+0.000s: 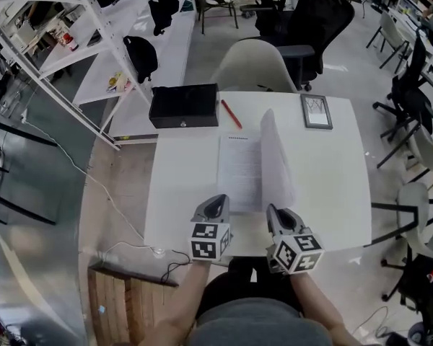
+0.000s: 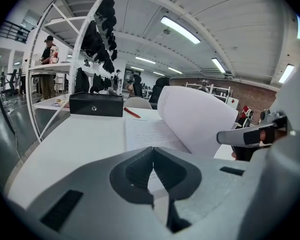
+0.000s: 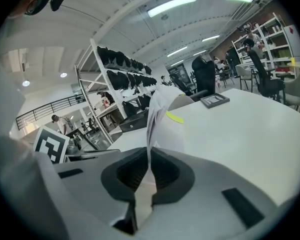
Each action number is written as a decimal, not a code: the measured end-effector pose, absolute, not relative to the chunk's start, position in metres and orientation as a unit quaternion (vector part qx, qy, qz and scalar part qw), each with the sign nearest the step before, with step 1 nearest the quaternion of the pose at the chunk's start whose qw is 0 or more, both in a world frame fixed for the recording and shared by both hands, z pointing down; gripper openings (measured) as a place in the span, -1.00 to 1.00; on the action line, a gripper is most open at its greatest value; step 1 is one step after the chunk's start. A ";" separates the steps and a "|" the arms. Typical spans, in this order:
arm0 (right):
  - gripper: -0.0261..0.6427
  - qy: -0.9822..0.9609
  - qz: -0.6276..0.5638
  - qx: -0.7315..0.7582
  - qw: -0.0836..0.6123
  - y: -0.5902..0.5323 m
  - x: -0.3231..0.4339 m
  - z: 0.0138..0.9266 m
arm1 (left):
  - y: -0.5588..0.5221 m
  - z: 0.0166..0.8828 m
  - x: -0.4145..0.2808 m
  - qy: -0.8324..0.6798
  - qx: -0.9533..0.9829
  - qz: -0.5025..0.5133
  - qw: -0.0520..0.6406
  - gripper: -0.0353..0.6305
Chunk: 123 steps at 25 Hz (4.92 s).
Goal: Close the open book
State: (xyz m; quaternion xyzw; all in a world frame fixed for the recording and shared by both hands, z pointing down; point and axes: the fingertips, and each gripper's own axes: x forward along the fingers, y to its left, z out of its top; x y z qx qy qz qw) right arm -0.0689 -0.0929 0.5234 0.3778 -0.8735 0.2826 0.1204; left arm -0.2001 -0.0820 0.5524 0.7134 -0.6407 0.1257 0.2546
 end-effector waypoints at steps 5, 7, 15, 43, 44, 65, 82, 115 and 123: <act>-0.86 -0.881 0.272 0.358 0.151 -0.088 -0.086 0.532 | -0.074 0.553 -0.211 -0.650 0.704 0.120 0.261 -0.88; -0.86 -0.882 0.269 0.353 0.160 -0.087 -0.091 0.536 | -0.071 0.553 -0.215 -0.653 0.701 0.118 0.263 -0.87; -0.86 -0.887 0.244 0.334 0.207 -0.083 -0.108 0.549 | -0.062 0.557 -0.227 -0.661 0.690 0.115 0.272 -0.87; -0.76 -0.877 0.148 0.276 0.364 -0.078 -0.146 0.583 | -0.049 0.557 -0.237 -0.683 0.668 0.106 0.276 -0.87; -0.75 -0.876 0.146 0.272 0.370 -0.078 -0.147 0.585 | -0.048 0.558 -0.239 -0.684 0.666 0.106 0.277 -0.87; -0.53 -0.880 0.137 0.244 0.384 -0.070 -0.156 0.595 | -0.049 0.562 -0.248 -0.686 0.661 0.099 0.287 -0.87; -0.59 -0.893 0.173 0.276 0.309 -0.075 -0.142 0.565 | -0.047 0.557 -0.251 -0.683 0.668 0.105 0.277 -0.88; -0.91 -0.878 0.165 0.438 0.102 -0.126 -0.048 0.461 | -0.093 0.496 -0.243 -0.662 0.714 0.088 0.210 -0.87; -0.91 -0.871 0.179 0.450 0.084 -0.133 -0.032 0.457 | -0.098 0.492 -0.227 -0.650 0.728 0.096 0.196 -0.87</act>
